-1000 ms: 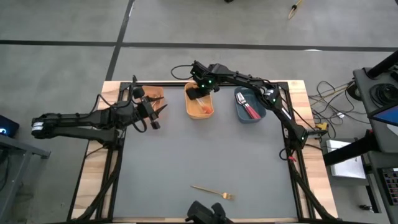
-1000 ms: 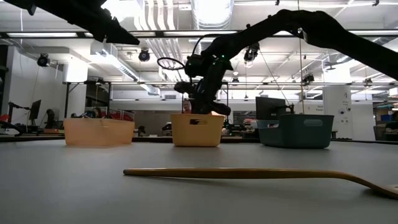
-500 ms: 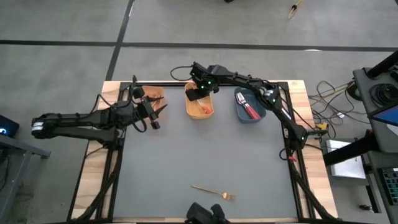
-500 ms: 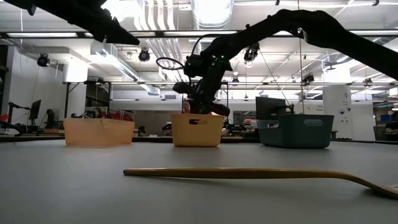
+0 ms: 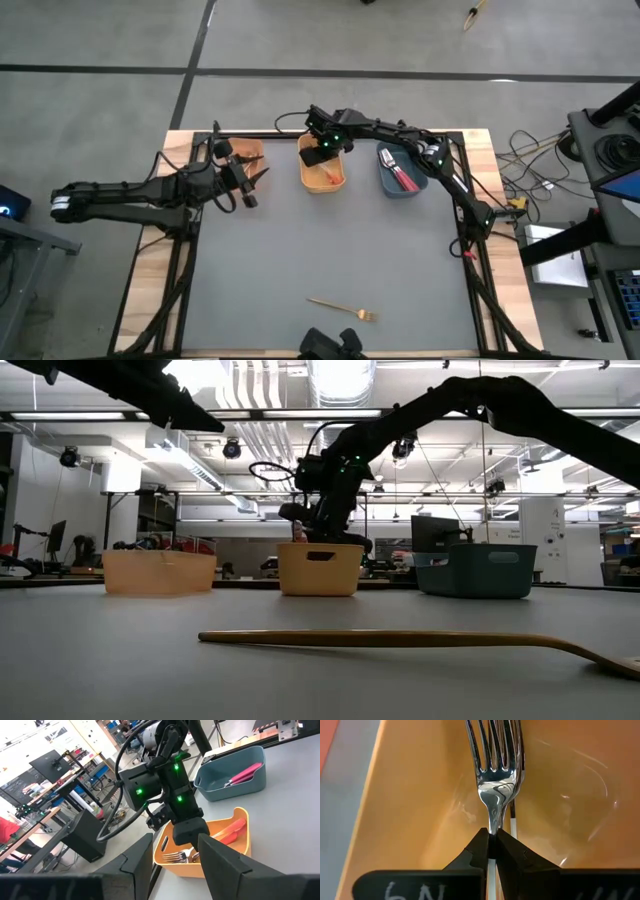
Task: Sort silverware by color (type)
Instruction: Put the orange fork into the yellow bin
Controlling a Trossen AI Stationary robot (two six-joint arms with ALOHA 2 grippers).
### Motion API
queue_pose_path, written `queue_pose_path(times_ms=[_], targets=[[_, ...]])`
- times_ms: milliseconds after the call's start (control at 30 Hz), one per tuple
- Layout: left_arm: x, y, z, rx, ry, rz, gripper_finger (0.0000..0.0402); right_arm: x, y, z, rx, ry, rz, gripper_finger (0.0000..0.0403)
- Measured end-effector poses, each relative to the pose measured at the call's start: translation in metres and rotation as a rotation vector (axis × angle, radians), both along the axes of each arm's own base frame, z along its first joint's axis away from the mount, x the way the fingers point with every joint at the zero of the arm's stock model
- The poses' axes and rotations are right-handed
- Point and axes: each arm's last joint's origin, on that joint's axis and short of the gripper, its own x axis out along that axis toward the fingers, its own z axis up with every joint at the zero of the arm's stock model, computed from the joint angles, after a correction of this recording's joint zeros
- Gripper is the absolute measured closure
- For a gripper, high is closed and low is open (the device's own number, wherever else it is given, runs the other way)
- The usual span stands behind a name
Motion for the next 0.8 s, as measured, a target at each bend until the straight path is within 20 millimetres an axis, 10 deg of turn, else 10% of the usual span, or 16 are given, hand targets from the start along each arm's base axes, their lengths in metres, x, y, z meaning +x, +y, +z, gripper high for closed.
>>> queue_pose_path(times_ms=[800], targets=[[0.0, 0.0, -0.0001, 0.0, 0.0, 0.0, 0.0263, 0.0013, -0.0014, -0.0023, -0.029, -0.01, 0.003, 0.0372]])
